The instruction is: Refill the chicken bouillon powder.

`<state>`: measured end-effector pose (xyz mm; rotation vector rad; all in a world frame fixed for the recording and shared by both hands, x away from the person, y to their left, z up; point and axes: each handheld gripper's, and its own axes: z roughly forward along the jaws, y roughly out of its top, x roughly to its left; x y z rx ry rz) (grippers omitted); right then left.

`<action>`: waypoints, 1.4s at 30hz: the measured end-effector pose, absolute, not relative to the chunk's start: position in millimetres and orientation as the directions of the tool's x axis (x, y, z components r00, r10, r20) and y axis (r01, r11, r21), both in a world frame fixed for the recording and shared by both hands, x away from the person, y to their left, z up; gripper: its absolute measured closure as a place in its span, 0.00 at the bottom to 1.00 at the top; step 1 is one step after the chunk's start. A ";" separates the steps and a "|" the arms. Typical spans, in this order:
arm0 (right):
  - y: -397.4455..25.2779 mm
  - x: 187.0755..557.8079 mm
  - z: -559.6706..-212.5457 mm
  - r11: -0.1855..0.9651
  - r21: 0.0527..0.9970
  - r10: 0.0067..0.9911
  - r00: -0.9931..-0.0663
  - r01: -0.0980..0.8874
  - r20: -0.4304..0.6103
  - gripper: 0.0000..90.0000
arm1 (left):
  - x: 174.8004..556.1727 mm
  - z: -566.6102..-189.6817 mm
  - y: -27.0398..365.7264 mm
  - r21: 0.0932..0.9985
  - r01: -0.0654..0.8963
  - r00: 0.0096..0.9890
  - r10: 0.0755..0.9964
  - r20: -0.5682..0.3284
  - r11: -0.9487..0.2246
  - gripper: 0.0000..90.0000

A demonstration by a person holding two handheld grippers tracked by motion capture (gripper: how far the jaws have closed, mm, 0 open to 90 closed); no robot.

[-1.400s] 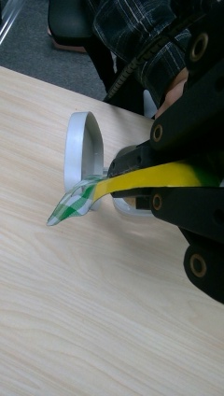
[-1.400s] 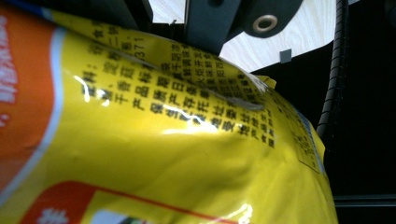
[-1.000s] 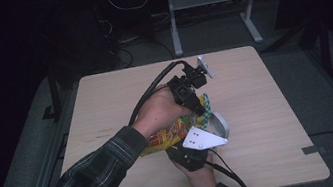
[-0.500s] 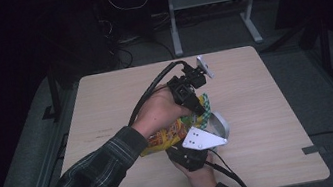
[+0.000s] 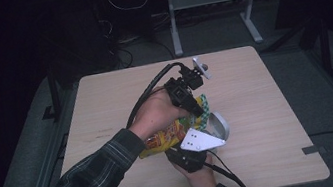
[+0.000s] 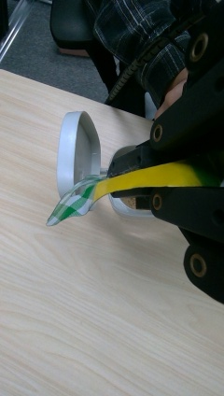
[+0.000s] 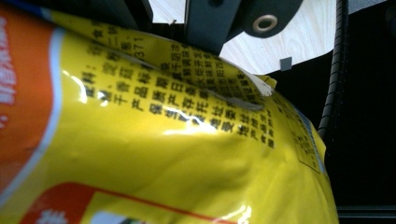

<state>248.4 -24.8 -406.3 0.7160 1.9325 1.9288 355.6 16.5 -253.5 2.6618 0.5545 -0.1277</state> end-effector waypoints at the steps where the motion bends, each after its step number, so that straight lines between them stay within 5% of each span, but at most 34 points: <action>1: -24.4 248.3 -406.4 -0.036 0.991 0.553 -0.824 0.125 0.124 1.00 | 355.2 -253.6 17.3 0.386 0.401 0.916 0.363 -0.170 -0.831 1.00; 42: -15.8 244.2 -412.7 0.035 0.990 0.555 -0.827 0.134 0.092 1.00 | 350.2 -253.1 55.8 0.497 0.431 0.902 0.362 -0.233 -0.753 1.00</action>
